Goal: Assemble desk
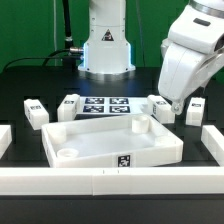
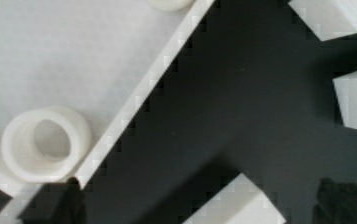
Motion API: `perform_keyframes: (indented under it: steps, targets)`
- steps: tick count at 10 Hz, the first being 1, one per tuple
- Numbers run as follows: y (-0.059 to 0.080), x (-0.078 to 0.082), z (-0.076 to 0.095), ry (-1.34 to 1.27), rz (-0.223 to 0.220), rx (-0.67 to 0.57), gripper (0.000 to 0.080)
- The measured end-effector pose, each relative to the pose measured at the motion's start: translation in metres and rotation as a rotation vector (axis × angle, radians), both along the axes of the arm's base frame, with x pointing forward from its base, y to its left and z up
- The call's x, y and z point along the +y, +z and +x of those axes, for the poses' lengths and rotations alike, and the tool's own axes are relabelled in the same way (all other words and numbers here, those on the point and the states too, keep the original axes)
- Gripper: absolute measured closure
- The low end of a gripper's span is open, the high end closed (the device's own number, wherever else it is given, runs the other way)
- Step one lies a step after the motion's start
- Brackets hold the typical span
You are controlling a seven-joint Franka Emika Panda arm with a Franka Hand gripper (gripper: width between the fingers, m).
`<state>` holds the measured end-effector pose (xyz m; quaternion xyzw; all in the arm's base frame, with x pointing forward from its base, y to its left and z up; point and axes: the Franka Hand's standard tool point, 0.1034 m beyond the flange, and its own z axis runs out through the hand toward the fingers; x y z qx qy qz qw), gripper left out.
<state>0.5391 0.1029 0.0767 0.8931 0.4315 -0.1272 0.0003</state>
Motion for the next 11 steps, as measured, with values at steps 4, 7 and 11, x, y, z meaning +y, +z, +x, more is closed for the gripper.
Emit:
perform_keyframes:
  steps: [4, 7, 11]
  targets:
    - [0.0, -0.001, 0.0, 0.005, 0.003, 0.001, 0.015]
    - [0.007, -0.046, -0.004, 0.323, 0.098, 0.035, 0.015]
    - [0.004, -0.066, -0.004, 0.41, 0.127, 0.059, 0.015]
